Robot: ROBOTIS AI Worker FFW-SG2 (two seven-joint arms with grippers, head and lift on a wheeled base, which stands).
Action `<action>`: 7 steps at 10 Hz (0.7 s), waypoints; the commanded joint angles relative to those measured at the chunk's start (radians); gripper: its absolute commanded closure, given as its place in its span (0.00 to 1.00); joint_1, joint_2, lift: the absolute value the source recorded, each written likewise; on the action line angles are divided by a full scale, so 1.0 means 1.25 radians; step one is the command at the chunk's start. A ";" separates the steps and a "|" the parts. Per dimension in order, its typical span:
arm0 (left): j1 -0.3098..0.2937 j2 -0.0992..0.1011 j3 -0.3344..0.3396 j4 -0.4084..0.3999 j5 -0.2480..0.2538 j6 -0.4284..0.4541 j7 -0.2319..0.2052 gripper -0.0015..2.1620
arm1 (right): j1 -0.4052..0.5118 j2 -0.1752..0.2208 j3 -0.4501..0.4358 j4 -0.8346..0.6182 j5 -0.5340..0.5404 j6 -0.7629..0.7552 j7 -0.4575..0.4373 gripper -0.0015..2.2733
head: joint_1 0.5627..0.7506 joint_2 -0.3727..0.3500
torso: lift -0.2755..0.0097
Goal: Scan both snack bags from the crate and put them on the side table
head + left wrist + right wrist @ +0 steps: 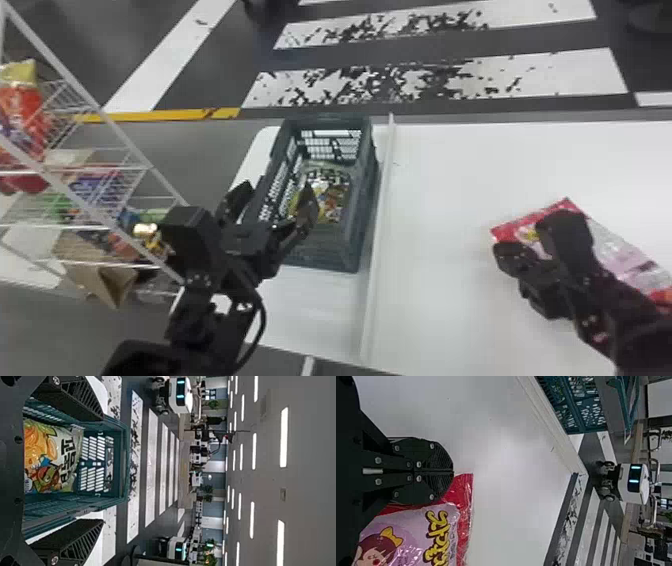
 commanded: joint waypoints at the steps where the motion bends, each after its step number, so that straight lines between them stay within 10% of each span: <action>1: 0.000 0.001 -0.001 -0.001 0.000 0.000 0.000 0.04 | -0.029 0.000 0.000 0.020 0.005 0.014 -0.003 0.99 | 0.70 0.89 | 0.66; 7: 0.000 0.002 -0.001 0.000 0.000 0.000 0.000 0.04 | -0.062 -0.012 -0.036 0.058 0.033 0.019 -0.010 0.99 | 0.70 0.82 | 0.66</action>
